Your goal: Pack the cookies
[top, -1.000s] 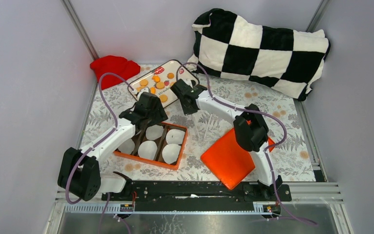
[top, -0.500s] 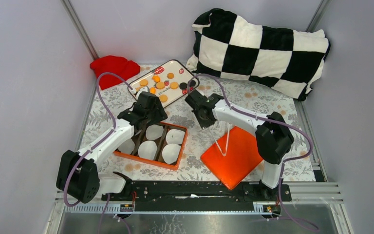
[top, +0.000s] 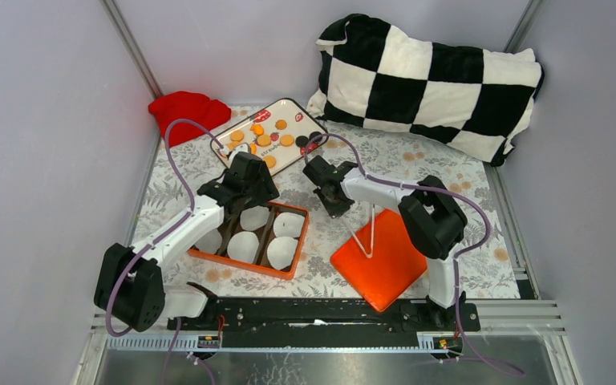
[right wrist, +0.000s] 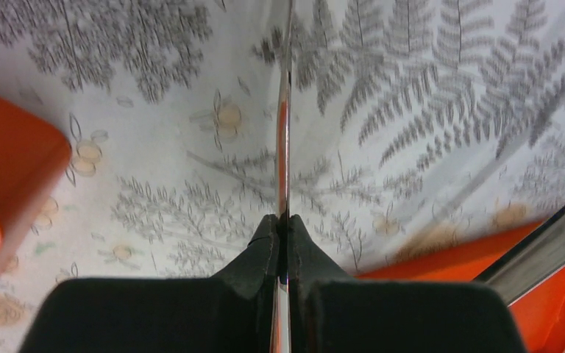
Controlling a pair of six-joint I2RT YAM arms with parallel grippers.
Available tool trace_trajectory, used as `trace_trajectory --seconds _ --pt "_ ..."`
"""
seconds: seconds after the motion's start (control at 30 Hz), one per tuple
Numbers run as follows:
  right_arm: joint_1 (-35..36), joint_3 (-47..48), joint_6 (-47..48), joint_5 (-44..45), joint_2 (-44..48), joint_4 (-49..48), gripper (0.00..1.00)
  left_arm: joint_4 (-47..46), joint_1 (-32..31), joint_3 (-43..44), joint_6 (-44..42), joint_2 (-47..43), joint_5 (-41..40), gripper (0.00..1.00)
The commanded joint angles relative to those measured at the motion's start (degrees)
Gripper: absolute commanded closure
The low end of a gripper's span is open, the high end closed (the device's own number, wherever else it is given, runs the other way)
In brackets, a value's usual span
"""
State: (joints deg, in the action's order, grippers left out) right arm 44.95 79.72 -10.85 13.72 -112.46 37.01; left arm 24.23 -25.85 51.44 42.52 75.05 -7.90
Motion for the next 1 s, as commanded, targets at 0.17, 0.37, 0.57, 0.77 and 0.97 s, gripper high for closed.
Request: trace_trajectory --seconds 0.17,0.37,0.57,0.77,0.97 --pt "-3.24 6.47 9.56 -4.39 -5.01 -2.04 0.99 -1.04 -0.21 1.05 -0.25 1.13 -0.86 0.33" --pt "-4.34 7.15 10.57 -3.37 -6.37 -0.49 0.70 -1.39 -0.33 0.96 -0.25 2.16 -0.43 0.33" --pt "-4.31 3.82 9.03 -0.94 -0.48 -5.07 0.08 -1.73 -0.37 0.33 -0.42 2.28 -0.32 0.33" --pt "-4.34 2.55 5.34 0.11 6.68 -2.90 0.00 -1.64 -0.43 0.33 -0.51 1.90 -0.18 0.32" --pt "-4.60 -1.86 1.20 5.22 14.51 -0.68 0.00 -1.64 -0.52 0.49 -0.26 2.22 0.14 0.32"
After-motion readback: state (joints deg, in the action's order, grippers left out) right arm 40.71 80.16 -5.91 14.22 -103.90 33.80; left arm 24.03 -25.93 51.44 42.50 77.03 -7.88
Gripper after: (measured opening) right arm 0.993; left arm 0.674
